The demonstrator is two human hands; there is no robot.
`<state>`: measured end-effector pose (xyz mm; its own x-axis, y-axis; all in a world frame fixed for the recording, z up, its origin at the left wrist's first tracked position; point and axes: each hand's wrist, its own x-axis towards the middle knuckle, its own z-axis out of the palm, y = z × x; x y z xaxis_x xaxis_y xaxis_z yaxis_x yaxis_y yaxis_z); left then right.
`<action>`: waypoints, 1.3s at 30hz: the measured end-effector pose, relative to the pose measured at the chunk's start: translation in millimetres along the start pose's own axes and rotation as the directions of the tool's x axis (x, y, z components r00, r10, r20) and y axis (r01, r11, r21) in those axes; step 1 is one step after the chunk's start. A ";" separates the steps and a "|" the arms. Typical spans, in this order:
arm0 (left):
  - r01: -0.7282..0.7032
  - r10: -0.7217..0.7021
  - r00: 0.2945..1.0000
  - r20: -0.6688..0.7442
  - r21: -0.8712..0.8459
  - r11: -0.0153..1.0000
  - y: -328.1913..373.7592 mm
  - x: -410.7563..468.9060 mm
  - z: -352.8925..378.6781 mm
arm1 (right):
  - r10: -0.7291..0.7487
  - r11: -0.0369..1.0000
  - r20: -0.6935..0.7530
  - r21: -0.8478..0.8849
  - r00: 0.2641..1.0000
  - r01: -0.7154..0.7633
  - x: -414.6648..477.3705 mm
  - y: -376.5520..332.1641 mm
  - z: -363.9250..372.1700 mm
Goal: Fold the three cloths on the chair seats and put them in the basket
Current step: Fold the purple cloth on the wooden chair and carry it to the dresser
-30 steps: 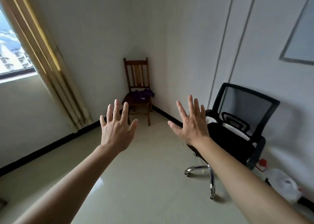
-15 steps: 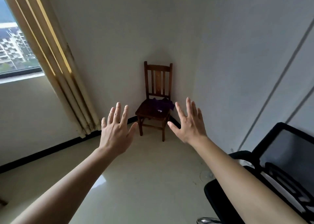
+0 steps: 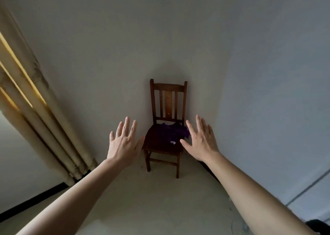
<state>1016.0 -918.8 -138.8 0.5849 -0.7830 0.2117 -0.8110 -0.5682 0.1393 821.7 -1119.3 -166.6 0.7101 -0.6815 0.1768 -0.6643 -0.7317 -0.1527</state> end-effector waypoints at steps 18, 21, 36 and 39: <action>0.007 -0.006 0.890 0.457 0.000 1.000 -27.9 391.3 197.8 | 0.130 0.991 0.269 0.008 0.954 -0.137 374.5 122.6 148.6; 0.010 -0.003 0.872 0.490 -0.012 1.000 -31.6 460.0 228.6 | 0.131 0.991 0.287 0.000 0.949 -0.137 444.6 139.0 175.1; -0.166 0.202 0.664 0.720 -0.122 0.979 -100.0 618.5 424.9 | 0.385 0.905 0.537 -0.060 0.751 -0.422 538.9 132.2 351.0; -0.182 0.249 0.625 0.740 -0.172 0.968 -110.0 622.1 485.5 | 0.458 0.857 0.576 -0.082 0.677 -0.509 519.7 126.8 406.4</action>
<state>1474.6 -1466.4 -492.1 0.1718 -0.8182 -0.5486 -0.8935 -0.3639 0.2631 1201.4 -1570.0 -489.2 0.3111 -0.8019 -0.5101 -0.9499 -0.2788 -0.1410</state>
